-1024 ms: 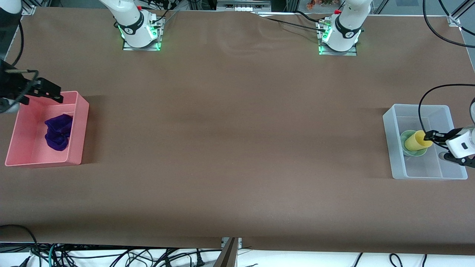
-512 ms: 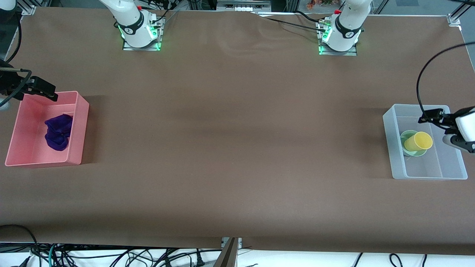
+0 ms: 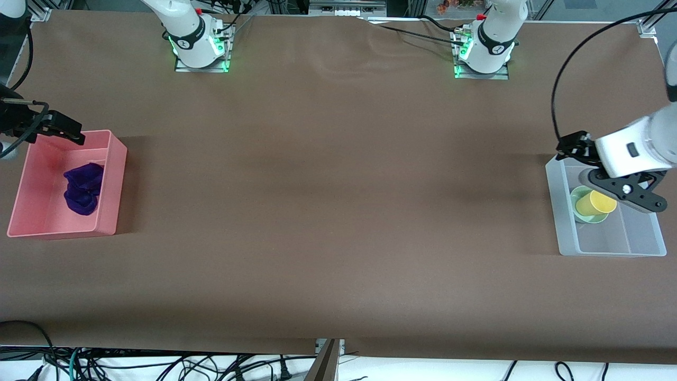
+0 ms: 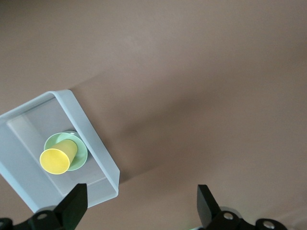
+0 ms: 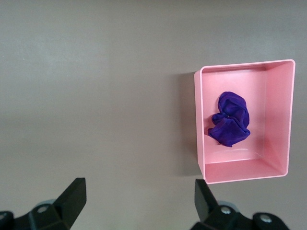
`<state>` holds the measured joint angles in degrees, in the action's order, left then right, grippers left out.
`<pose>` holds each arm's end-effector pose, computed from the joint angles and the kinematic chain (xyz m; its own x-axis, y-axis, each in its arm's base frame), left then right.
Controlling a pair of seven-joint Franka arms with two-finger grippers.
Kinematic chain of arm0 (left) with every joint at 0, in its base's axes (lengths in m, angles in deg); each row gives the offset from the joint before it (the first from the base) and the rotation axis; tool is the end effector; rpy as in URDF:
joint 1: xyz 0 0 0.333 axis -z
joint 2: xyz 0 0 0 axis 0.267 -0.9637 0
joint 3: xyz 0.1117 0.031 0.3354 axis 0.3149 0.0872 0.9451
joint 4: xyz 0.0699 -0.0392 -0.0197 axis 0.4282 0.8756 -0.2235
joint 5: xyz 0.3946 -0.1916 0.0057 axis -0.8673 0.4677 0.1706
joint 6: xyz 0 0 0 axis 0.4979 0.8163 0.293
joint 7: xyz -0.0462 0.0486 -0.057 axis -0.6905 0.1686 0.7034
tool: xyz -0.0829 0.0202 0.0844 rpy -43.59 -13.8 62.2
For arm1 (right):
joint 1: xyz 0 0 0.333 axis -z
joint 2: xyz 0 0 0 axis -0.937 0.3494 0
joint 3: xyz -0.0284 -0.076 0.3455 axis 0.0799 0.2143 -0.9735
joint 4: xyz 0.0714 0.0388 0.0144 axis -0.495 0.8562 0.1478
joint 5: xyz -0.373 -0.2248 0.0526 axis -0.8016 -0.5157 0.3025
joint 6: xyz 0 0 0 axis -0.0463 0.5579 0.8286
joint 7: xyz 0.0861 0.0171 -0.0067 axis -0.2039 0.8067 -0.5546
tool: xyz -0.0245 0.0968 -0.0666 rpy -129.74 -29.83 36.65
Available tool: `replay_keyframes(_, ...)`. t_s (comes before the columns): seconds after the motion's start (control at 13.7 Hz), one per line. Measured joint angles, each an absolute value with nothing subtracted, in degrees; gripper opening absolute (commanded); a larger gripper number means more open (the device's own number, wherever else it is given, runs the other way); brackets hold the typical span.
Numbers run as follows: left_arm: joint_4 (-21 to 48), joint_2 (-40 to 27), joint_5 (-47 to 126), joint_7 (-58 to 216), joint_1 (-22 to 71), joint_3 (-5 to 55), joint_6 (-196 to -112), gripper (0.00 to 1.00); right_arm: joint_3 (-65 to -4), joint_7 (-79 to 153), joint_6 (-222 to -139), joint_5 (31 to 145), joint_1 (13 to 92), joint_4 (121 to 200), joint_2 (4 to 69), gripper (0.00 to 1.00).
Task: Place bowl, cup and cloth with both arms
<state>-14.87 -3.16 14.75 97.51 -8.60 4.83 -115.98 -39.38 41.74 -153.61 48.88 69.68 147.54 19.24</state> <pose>0.6876 -0.0453 0.5924 0.9001 -0.3982 -0.1767 -0.4043 -0.9146 0.0013 0.6335 -0.0163 0.6239 0.9985 -0.0150 -0.0536 -0.0125 -0.9988 0.0465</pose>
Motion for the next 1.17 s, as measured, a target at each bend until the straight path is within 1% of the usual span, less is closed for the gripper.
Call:
replay_keyframes(0.15,-13.0,0.0,18.6,92.8,-3.4,12.3,-120.2,1.00,-39.4,41.8,-153.6,48.9,69.7,147.5,19.3,1.00)
replay_keyframes(0.22,-10.7,2.3,22.8,90.6,-0.3,17.9,-121.5,1.00,-39.4,41.8,-153.6,48.9,69.7,147.5,19.4,1.00)
replay_keyframes(0.37,-4.3,7.5,28.4,88.0,6.9,29.7,-123.6,1.00,-39.4,41.8,-153.6,48.9,69.7,147.5,19.4,1.00)
replay_keyframes(0.51,2.1,12.1,29.6,87.8,14.3,38.8,-126.7,1.00,-39.4,41.8,-153.6,48.9,69.7,147.5,19.4,1.00)
replay_keyframes(0.59,5.0,14.2,29.6,87.5,17.7,42.3,-128.1,1.00,-39.4,41.8,-153.6,48.9,69.7,147.5,19.4,1.00)
replay_keyframes(0.66,6.9,15.6,29.6,86.8,19.1,43.6,-129.0,1.00,-39.4,41.8,-153.6,48.9,69.7,147.5,19.4,1.00)
replay_keyframes(0.8,9.2,17.0,29.6,86.5,18.7,44.1,-129.7,1.00,-39.4,41.8,-153.6,48.9,69.7,147.5,19.4,1.00)
replay_keyframes(1.17,11.4,17.9,29.6,86.0,16.9,41.7,-131.6,1.00,-39.4,41.8,-153.6,48.9,69.7,147.5,19.4,1.00)
